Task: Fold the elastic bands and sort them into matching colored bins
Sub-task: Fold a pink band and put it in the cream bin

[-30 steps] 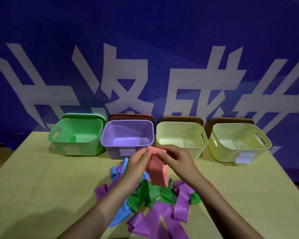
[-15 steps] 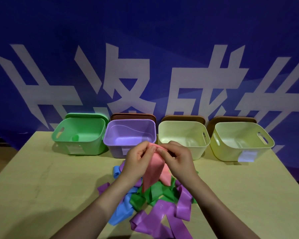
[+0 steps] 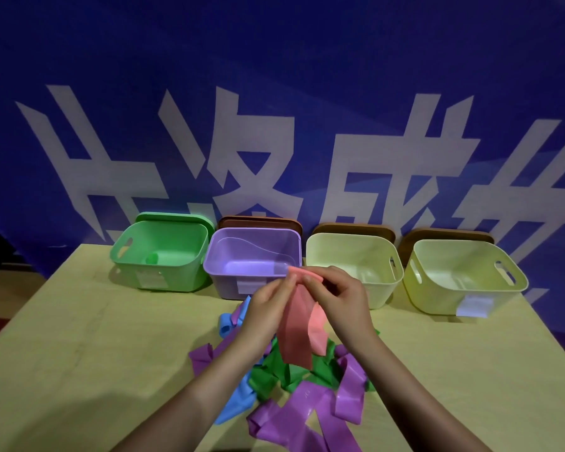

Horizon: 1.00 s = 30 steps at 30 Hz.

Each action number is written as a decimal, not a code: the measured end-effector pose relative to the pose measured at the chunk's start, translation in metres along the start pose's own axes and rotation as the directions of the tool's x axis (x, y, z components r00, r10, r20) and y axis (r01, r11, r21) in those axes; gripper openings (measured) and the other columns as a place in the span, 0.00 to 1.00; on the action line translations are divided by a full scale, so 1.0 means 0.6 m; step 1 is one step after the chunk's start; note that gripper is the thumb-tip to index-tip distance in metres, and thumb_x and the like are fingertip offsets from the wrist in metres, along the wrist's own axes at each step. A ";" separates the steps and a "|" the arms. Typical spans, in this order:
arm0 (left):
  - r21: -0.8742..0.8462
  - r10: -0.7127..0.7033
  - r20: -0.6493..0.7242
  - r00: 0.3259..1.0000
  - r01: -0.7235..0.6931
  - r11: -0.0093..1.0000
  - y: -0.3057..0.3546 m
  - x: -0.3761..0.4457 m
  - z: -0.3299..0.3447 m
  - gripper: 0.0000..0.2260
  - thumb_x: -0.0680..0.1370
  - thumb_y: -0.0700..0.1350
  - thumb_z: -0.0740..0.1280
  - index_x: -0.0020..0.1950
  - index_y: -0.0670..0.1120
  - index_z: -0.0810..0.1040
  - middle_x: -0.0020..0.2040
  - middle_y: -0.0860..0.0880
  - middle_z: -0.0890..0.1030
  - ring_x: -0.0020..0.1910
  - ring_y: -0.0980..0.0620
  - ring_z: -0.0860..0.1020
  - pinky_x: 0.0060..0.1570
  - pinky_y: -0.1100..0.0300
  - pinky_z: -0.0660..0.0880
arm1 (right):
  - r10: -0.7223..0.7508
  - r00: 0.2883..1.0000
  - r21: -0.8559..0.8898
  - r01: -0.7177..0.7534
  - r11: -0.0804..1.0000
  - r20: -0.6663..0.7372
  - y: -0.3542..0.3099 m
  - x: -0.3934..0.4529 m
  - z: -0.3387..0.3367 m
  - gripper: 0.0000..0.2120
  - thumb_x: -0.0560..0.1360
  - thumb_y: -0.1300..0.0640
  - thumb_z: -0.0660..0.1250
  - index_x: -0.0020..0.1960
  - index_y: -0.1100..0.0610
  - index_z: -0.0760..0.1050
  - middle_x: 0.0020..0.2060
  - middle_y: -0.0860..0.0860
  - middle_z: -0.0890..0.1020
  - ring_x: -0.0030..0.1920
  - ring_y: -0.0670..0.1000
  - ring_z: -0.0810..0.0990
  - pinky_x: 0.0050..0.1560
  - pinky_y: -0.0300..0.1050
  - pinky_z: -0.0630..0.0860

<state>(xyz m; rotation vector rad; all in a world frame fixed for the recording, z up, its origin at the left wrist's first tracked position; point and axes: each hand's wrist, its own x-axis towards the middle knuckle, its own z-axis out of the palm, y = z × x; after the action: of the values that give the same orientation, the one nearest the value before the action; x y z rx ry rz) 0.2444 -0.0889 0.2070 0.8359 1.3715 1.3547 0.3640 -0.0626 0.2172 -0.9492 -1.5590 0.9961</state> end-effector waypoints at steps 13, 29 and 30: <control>0.026 0.063 -0.047 0.997 -0.062 0.998 -0.002 -0.020 -0.014 0.10 0.80 0.46 0.64 0.43 0.50 0.83 0.44 0.46 0.85 0.45 0.52 0.80 0.50 0.55 0.75 | -0.223 0.973 -0.303 0.229 0.925 0.054 0.020 0.002 0.005 0.12 0.75 0.55 0.69 0.53 0.38 0.79 0.34 0.43 0.77 0.36 0.43 0.74 0.39 0.30 0.67; 0.116 0.083 -0.048 0.995 -0.077 0.990 0.000 -0.008 -0.023 0.13 0.81 0.40 0.60 0.44 0.51 0.82 0.42 0.52 0.84 0.43 0.54 0.79 0.46 0.61 0.74 | 0.016 0.967 -0.175 0.030 0.984 0.255 0.019 0.013 -0.009 0.12 0.79 0.54 0.63 0.60 0.45 0.77 0.47 0.45 0.81 0.47 0.43 0.78 0.52 0.41 0.74; 0.130 0.086 -0.034 0.996 -0.081 0.988 -0.001 -0.006 -0.023 0.13 0.80 0.40 0.59 0.45 0.52 0.82 0.43 0.51 0.84 0.44 0.54 0.79 0.46 0.61 0.74 | 0.063 0.968 -0.158 -0.024 0.987 0.245 0.019 0.012 -0.007 0.11 0.79 0.56 0.64 0.57 0.42 0.78 0.46 0.44 0.82 0.44 0.42 0.78 0.50 0.43 0.75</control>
<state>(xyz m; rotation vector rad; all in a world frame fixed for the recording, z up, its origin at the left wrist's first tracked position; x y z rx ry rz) 0.2325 -0.0961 0.2056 0.9660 1.4814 1.3642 0.3677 -0.0511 0.2095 -0.9976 -1.8534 1.0702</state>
